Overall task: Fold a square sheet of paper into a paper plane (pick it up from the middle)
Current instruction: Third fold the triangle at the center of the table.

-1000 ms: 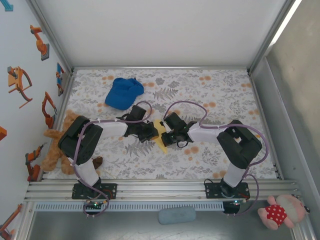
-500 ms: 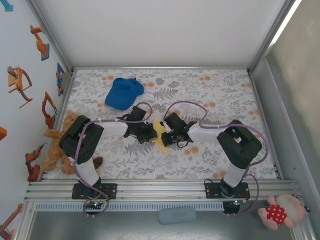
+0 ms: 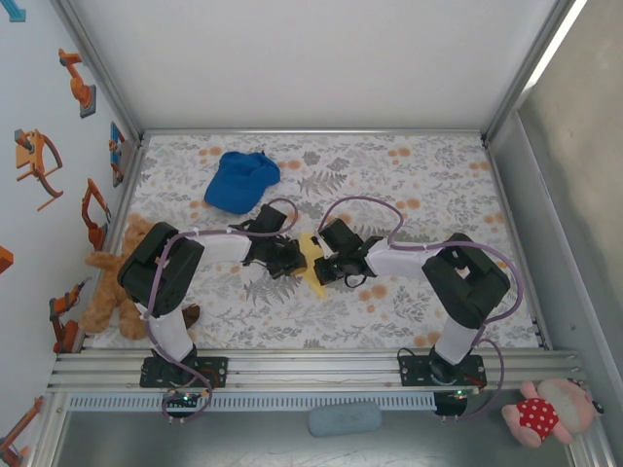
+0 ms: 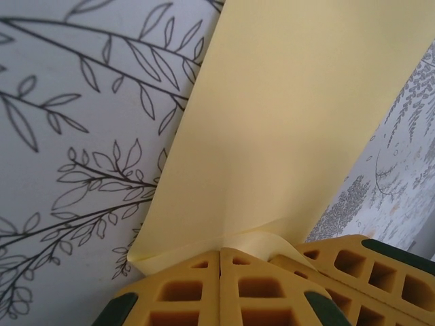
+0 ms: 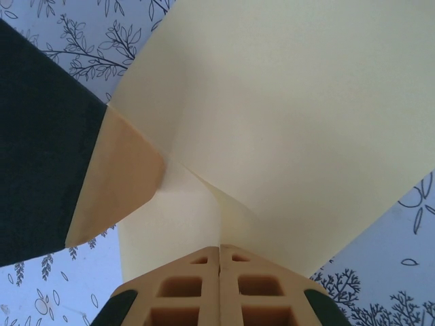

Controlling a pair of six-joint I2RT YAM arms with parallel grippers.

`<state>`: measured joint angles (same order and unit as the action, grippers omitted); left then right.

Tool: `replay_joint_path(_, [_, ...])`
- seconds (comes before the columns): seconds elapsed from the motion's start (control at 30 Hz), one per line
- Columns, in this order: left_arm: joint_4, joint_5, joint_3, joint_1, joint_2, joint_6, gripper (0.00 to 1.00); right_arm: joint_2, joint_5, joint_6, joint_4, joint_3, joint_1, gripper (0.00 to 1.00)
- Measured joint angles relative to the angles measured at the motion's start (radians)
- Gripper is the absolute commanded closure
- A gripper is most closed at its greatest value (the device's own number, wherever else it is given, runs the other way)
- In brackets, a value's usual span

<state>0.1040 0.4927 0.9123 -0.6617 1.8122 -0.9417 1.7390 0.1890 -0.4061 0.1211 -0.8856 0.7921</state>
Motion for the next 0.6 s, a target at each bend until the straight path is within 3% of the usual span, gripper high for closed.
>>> replay_joint_path(0.27, [0.061,-0.010,0.043,-0.002,0.021,0.011,0.96,-0.012,0.001,-0.047,0.011,0.000,-0.009,0.90])
replay_joint_path(0.43, [0.080,-0.013,0.057,-0.005,0.027,0.011,0.96,-0.076,0.000,-0.087,0.066,0.000,-0.039,0.77])
replay_joint_path(0.6, [0.087,-0.013,0.062,-0.006,0.031,0.010,0.96,-0.153,0.010,-0.112,0.081,0.000,-0.073,0.77])
